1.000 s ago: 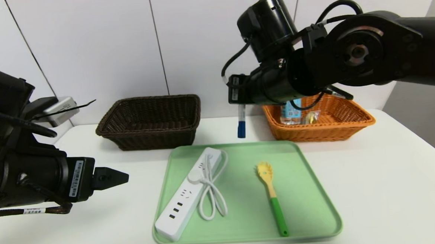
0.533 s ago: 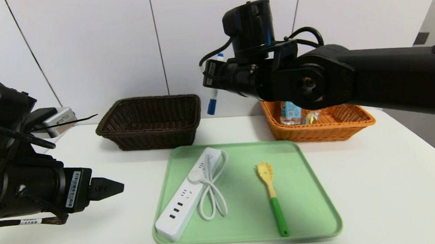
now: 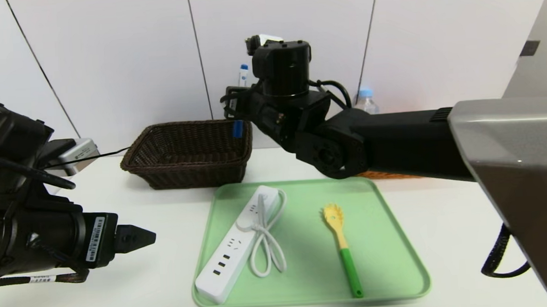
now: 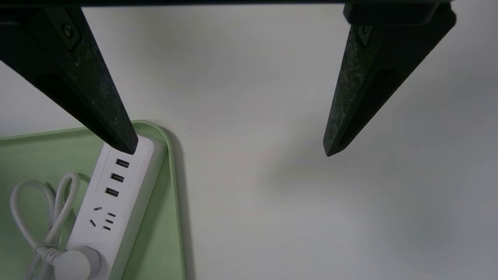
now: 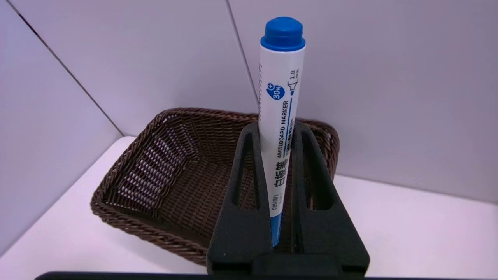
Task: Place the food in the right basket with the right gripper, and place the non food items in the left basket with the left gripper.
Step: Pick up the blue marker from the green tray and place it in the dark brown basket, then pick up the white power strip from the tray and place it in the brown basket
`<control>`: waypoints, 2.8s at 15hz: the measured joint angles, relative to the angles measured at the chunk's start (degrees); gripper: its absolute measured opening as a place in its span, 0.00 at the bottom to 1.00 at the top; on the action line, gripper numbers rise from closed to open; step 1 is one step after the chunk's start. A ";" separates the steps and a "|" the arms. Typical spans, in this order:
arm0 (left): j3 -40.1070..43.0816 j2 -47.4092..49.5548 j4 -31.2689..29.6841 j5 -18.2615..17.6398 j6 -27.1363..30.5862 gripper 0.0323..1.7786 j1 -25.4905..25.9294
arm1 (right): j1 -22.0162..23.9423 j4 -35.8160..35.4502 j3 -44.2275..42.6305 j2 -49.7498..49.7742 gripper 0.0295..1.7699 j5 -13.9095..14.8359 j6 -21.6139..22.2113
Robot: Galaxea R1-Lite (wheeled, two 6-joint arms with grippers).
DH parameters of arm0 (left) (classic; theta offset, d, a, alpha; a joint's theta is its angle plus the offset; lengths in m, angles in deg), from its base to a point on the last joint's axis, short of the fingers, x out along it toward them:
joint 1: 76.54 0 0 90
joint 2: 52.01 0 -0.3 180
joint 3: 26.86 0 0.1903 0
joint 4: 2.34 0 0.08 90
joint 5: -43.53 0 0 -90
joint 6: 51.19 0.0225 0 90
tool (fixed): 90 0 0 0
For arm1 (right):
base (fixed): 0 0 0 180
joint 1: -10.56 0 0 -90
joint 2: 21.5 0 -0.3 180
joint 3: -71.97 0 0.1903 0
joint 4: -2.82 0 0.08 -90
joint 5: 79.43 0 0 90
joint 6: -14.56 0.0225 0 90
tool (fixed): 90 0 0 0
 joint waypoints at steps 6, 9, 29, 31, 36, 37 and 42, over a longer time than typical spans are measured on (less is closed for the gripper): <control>-0.05 -0.90 -0.06 0.02 0.17 0.95 0.46 | -0.38 -8.40 -0.12 -5.30 0.09 -1.56 -8.00; -0.51 -1.73 -0.46 0.02 0.35 0.95 0.49 | -0.27 -8.94 -0.12 -7.28 0.09 -1.67 -8.11; -0.51 -2.06 -0.02 0.78 0.55 0.95 0.40 | 0.28 -10.17 -0.12 -10.45 0.67 -2.63 -11.56; -0.51 -2.01 -0.35 0.78 0.57 0.95 0.40 | 0.83 -9.46 -0.11 -7.72 0.74 -3.88 -13.36; -3.68 -2.62 -0.52 0.61 0.63 0.95 -0.77 | 4.06 -3.86 -0.06 0.52 0.84 -3.91 -17.91; -5.29 -3.28 -0.55 0.59 0.52 0.95 -1.66 | 5.19 -1.85 -0.04 2.08 0.86 -3.83 -17.41; -14.06 -8.98 -0.39 0.48 -0.66 0.95 -8.80 | 10.90 22.59 0.05 10.61 0.91 -6.22 -4.36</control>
